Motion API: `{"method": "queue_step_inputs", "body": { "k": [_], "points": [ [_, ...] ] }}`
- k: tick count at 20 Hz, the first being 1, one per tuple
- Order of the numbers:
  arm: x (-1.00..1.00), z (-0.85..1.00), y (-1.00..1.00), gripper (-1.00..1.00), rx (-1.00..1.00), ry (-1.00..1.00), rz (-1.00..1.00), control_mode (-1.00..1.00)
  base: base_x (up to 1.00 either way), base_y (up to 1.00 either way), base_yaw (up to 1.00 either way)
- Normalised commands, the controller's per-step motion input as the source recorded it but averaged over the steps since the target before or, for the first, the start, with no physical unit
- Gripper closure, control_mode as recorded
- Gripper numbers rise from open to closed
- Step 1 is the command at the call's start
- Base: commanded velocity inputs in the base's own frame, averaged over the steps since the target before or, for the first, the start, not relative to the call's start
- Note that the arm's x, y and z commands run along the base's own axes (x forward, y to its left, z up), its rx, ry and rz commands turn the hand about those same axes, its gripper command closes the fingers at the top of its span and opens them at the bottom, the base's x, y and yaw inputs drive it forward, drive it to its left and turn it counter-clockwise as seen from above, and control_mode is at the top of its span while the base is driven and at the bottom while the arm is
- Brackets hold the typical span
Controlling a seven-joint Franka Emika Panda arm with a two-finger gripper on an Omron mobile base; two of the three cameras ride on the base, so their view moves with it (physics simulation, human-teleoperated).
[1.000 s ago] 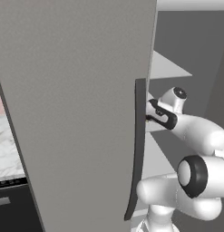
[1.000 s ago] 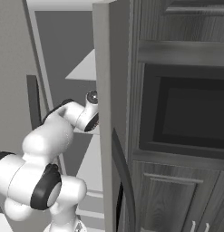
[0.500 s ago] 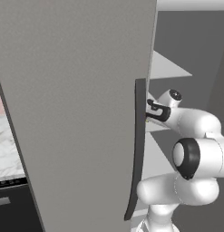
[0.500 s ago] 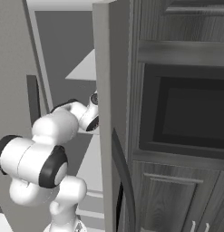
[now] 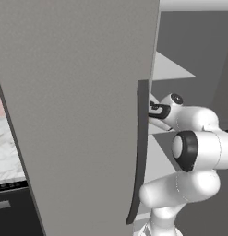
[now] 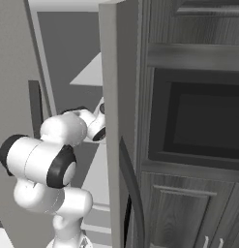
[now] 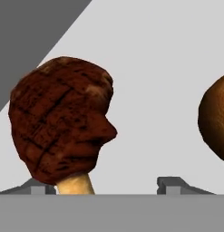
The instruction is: Take the tangerine, steak, and orange from the freezer and place them in the bowl on the counter.
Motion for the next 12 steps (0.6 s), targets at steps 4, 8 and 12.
{"method": "queue_step_inputs", "body": {
  "k": [4, 8, 12],
  "points": [
    [0.19, -0.26, 0.00, 1.00, 0.00, 0.00, 0.00, -1.00, 0.00, 0.00, 0.00],
    [0.22, -0.26, 0.00, 1.00, 0.00, 0.00, 0.00, -1.00, 0.00, 0.00, 0.00],
    [0.20, -0.29, 0.00, 1.00, 0.00, 0.00, 0.00, -1.00, 0.00, 0.00, 0.00]
  ]
}}
